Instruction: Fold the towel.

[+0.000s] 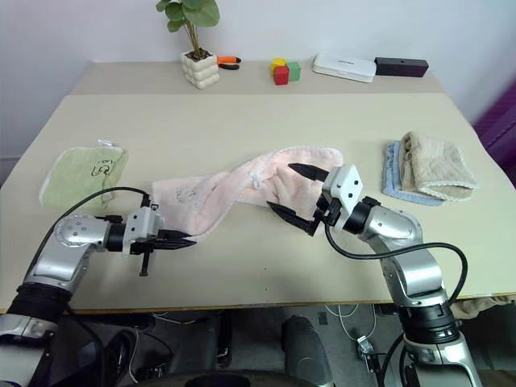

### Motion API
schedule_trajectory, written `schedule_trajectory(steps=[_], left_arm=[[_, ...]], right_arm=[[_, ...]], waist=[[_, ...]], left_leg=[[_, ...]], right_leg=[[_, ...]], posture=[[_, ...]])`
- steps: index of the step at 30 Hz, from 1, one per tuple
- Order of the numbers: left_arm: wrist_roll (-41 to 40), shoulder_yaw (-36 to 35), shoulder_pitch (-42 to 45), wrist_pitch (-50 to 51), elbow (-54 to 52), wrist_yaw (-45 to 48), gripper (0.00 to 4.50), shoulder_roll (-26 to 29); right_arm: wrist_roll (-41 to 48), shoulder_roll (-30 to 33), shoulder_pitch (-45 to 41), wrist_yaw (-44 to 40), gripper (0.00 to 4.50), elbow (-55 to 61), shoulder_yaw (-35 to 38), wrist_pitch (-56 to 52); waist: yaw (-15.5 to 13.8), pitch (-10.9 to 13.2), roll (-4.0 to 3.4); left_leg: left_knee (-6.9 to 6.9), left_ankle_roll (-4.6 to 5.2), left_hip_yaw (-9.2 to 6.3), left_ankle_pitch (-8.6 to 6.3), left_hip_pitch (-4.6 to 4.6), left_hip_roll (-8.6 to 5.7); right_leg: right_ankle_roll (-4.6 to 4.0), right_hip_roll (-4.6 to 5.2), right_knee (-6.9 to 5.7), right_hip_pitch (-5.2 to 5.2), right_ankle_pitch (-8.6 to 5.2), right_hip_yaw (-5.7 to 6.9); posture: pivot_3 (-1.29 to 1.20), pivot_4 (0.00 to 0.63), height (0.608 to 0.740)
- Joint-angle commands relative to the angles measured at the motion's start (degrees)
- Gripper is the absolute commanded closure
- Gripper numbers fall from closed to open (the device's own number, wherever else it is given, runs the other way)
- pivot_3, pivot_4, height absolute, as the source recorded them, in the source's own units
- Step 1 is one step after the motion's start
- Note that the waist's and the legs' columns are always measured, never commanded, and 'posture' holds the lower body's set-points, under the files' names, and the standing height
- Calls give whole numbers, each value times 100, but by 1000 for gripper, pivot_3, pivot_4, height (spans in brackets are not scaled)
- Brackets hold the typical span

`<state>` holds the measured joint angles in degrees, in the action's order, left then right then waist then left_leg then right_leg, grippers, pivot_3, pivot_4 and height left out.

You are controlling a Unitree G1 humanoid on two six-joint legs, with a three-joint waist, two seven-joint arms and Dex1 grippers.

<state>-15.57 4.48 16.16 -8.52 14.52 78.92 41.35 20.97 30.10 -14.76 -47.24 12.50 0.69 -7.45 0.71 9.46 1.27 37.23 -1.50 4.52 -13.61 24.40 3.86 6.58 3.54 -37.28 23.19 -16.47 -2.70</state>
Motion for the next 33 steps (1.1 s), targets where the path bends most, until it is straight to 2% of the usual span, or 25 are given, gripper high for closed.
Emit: schedule_trajectory(steps=[1, 4, 7, 9, 16, 21, 31, 33], left_arm=[[-659, -492, -83, 269, -316, 254, 4453, 187], [-908, -708, -285, 416, -526, 374, 4453, 318], [-891, -842, -665, 263, -683, 440, 4453, 467], [-908, -881, -911, 271, -850, 389, 4453, 458], [-903, -903, -1381, 288, -1276, 60, 4453, 287], [-853, -811, -1519, 240, -1401, -106, 4453, 194], [-798, -721, -1560, 247, -1524, -217, 4453, 106], [-791, -723, -1578, 243, -1549, -227, 4453, 102]], right_arm=[[-763, 139, -446, 524, 0, -704, 192, 529], [-706, 181, -743, 570, 0, -1133, 305, 404], [-1205, 455, -1179, 703, 0, -1831, 189, 376], [-1228, 505, -1516, 729, 0, -2237, 210, 205], [-1160, 843, -1936, -105, 0, -2927, 46, 45], [-971, 638, -2679, -61, 0, -3938, 248, -640], [-1194, 94, -3945, -529, 0, -6213, 12, -445], [-1297, -15, -4142, -389, 0, -6639, 12, -258]], waist=[[8, 0, 0], [9, 1, -1], [14, 5, -8], [12, 6, -9], [-1, 5, -9], [45, 10, -16], [27, 12, -19], [38, 12, -19]], left_leg=[[-1, 0, 0, 0, 0, 0], [-6, 0, 1, 0, 0, 1], [-8, 0, 4, 0, 0, 1], [-7, 0, 7, 0, 0, 1], [-7, 0, 7, 0, 1, 1], [-8, 0, 9, 0, 0, 2], [-10, 0, 13, 0, 2, 2], [-11, 0, 14, 0, 1, 2]], right_leg=[[0, 0, 0, 1, 0, 0], [0, 0, -1, 6, 0, 0], [0, 1, 0, 6, -1, -2], [-1, 3, 1, 7, -1, -4], [-2, 3, 1, 7, -1, -3], [-2, 3, -1, 11, 0, -6], [-2, 4, 0, 14, 0, -6], [-2, 4, 0, 14, 0, -6]], posture=[[0, 150, 735], [0, 150, 735], [0, 150, 735], [0, 150, 735], [0, 150, 735], [0, 150, 735], [0, 150, 735], [0, 150, 735]])
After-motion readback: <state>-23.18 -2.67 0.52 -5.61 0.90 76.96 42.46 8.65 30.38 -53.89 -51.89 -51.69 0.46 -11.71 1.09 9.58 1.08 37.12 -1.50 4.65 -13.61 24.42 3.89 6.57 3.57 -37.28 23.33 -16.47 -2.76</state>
